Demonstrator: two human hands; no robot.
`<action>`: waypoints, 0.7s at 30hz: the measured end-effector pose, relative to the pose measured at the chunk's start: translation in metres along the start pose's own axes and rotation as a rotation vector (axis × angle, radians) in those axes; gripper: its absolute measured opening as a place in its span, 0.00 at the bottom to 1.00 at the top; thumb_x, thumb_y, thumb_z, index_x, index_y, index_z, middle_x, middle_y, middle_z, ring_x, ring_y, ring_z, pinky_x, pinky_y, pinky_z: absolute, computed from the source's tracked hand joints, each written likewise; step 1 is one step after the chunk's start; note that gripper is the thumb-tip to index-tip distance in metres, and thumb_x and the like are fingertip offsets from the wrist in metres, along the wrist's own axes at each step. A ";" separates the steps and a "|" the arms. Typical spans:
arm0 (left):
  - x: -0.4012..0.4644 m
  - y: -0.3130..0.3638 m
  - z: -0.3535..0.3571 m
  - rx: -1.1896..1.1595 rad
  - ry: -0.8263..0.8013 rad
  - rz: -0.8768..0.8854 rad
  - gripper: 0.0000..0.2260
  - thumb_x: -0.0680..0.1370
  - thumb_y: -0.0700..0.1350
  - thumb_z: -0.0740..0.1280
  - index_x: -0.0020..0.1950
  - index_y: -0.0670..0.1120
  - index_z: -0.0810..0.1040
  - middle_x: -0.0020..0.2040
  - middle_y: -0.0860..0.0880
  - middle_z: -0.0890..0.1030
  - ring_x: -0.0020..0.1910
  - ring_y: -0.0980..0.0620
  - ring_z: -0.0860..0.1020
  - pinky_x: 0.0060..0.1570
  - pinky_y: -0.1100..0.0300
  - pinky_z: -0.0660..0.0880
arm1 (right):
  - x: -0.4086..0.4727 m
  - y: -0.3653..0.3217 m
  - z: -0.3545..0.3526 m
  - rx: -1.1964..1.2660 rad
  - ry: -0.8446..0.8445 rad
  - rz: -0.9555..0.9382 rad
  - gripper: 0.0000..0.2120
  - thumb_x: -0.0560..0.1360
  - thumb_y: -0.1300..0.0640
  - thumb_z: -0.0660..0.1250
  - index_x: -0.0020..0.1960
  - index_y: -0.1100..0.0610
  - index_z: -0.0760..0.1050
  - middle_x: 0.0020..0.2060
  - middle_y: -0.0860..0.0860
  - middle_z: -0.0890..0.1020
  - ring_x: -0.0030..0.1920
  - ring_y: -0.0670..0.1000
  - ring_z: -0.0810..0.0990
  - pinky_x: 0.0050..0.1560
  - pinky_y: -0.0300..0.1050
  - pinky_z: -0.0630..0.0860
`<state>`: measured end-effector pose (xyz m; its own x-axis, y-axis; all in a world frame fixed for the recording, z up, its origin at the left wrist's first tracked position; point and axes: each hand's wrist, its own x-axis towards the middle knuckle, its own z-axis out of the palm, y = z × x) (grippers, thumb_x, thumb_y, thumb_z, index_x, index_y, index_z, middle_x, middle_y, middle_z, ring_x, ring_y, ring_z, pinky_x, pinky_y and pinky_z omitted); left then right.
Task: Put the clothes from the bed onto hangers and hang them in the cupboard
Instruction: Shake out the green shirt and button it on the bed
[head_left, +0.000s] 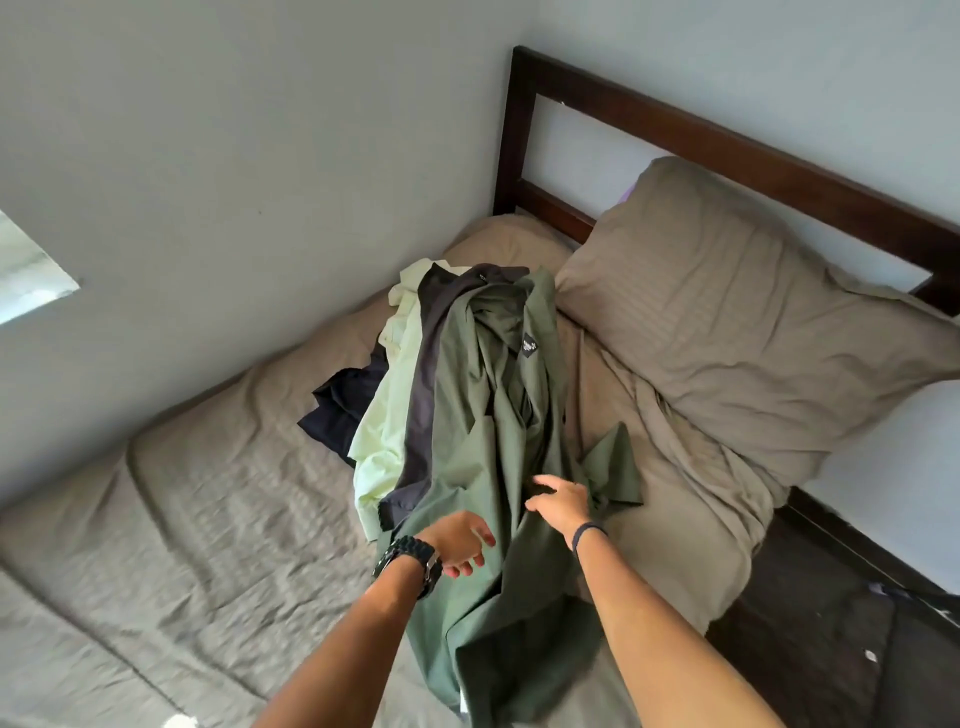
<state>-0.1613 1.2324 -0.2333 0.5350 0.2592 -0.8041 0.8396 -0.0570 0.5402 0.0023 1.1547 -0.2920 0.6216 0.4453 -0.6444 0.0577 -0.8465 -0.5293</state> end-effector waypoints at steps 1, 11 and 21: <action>0.002 -0.001 0.002 -0.020 0.051 0.006 0.17 0.75 0.33 0.50 0.52 0.48 0.74 0.41 0.46 0.78 0.29 0.53 0.73 0.28 0.64 0.69 | 0.002 0.005 0.003 0.032 -0.010 0.002 0.25 0.70 0.60 0.71 0.66 0.53 0.74 0.68 0.60 0.70 0.68 0.56 0.69 0.69 0.44 0.65; 0.022 0.015 0.015 -0.369 0.618 0.241 0.26 0.75 0.51 0.70 0.69 0.41 0.68 0.61 0.44 0.72 0.61 0.47 0.73 0.63 0.56 0.68 | -0.089 0.013 0.027 -0.148 -0.146 -0.451 0.15 0.80 0.55 0.60 0.62 0.59 0.78 0.61 0.54 0.80 0.62 0.48 0.77 0.63 0.32 0.66; 0.023 0.002 0.023 0.043 0.373 0.113 0.24 0.76 0.34 0.59 0.72 0.43 0.64 0.67 0.40 0.73 0.66 0.43 0.71 0.62 0.57 0.68 | -0.088 -0.005 -0.009 -0.036 -0.390 -0.191 0.11 0.75 0.70 0.61 0.50 0.60 0.79 0.41 0.51 0.78 0.40 0.45 0.75 0.37 0.33 0.70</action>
<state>-0.1447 1.2164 -0.2565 0.5599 0.5809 -0.5908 0.7848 -0.1432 0.6030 -0.0457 1.1172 -0.2280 0.2562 0.6662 -0.7004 0.1749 -0.7446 -0.6442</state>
